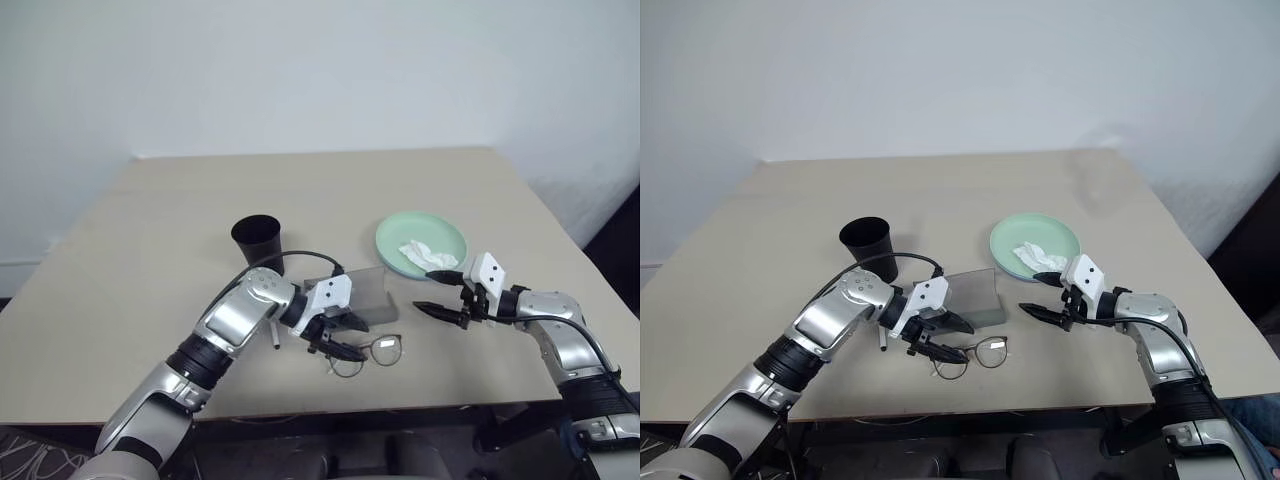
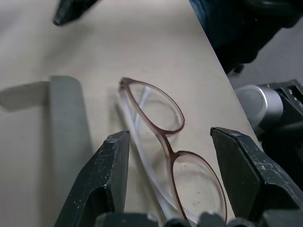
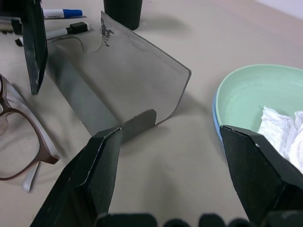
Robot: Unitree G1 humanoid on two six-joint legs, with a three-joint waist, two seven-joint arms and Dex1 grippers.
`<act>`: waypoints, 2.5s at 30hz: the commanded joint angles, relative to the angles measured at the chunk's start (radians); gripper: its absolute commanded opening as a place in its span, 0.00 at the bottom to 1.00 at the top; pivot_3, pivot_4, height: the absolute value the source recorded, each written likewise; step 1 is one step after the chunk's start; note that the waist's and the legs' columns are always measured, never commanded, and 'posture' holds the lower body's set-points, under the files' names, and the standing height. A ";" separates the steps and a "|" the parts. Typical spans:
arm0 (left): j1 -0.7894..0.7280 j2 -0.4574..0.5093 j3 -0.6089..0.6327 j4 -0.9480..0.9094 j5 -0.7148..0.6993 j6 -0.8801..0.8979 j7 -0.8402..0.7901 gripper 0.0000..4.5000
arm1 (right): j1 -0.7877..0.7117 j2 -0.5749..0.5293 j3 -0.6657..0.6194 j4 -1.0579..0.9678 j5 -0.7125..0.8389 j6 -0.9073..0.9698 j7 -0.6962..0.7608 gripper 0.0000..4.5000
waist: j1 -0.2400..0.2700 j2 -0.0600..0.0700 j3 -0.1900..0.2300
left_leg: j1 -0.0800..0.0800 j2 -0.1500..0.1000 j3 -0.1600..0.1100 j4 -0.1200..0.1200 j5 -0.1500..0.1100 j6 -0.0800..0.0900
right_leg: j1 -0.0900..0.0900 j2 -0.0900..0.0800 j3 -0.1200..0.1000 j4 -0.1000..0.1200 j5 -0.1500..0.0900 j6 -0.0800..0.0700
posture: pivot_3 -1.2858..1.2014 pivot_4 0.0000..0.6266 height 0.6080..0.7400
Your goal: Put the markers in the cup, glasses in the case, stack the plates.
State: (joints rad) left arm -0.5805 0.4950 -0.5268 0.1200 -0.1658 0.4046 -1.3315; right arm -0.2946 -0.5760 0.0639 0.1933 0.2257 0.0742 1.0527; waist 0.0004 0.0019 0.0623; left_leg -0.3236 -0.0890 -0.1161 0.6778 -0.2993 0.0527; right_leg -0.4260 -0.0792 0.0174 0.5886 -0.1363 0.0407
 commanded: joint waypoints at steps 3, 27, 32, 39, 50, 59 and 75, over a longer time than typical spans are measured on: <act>-0.051 -0.029 -0.022 0.047 0.061 -0.058 -0.001 0.63 | 0.014 -0.011 -0.020 -0.057 0.011 0.002 -0.013 0.80 | 0.001 0.000 0.000 | 0.000 0.000 0.000 0.000 0.000 0.000 | 0.000 0.000 0.000 0.000 0.000 0.000 | 0.52 0.00 1.00; -0.061 -0.078 -0.023 0.116 0.150 -0.112 0.017 0.42 | 0.090 -0.059 -0.012 -0.118 0.028 -0.034 0.084 0.80 | 0.003 0.000 0.000 | 0.000 0.001 0.001 0.004 0.000 0.000 | 0.002 0.000 0.000 0.001 0.000 0.001 | 0.52 0.00 1.00; -0.066 -0.078 -0.020 0.117 0.151 -0.122 0.016 0.35 | 0.085 -0.059 -0.011 -0.102 0.018 -0.046 0.084 0.80 | 0.003 0.000 0.000 | 0.000 0.001 0.001 0.004 0.000 0.000 | 0.002 0.000 0.000 0.001 0.000 0.001 | 0.52 0.00 1.00; -0.076 -0.076 -0.011 0.122 0.150 -0.132 0.011 0.35 | 0.074 -0.054 -0.008 -0.069 0.004 -0.073 0.082 0.80 | 0.003 0.000 0.000 | 0.000 0.001 0.001 0.004 0.000 0.000 | 0.002 0.000 0.000 0.001 0.000 0.001 | 0.52 0.00 1.00; -0.089 -0.072 -0.015 0.129 0.159 -0.147 0.006 0.08 | 0.056 -0.046 -0.003 -0.017 -0.010 -0.113 0.077 0.80 | 0.003 0.000 0.000 | 0.000 0.001 0.001 0.005 0.000 0.000 | 0.002 0.000 0.000 0.001 0.000 0.001 | 0.52 0.00 1.00; -0.102 -0.070 0.002 0.107 0.143 -0.148 0.001 0.08 | 0.052 -0.041 -0.003 0.009 -0.019 -0.140 0.070 0.80 | 0.003 0.000 0.000 | 0.000 0.000 0.001 0.005 0.000 0.000 | 0.002 0.000 0.000 0.001 0.000 0.001 | 0.52 0.00 1.00; -0.178 -0.051 0.094 0.009 0.070 -0.096 -0.024 0.08 | 0.017 -0.034 -0.001 0.057 -0.038 -0.160 0.046 0.80 | 0.003 0.000 0.000 | 0.000 0.000 0.000 0.004 0.000 0.000 | 0.001 0.000 0.000 0.001 0.000 0.001 | 0.52 0.00 1.00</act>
State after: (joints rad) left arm -0.7308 0.4372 -0.4568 0.1538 -0.0870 0.3072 -1.3532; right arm -0.2550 -0.6116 0.0735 0.2591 0.1840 -0.0701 1.1066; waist 0.0035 0.0016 0.0624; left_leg -0.3238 -0.0887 -0.1159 0.6818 -0.2992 0.0530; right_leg -0.4245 -0.0788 0.0176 0.5893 -0.1362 0.0421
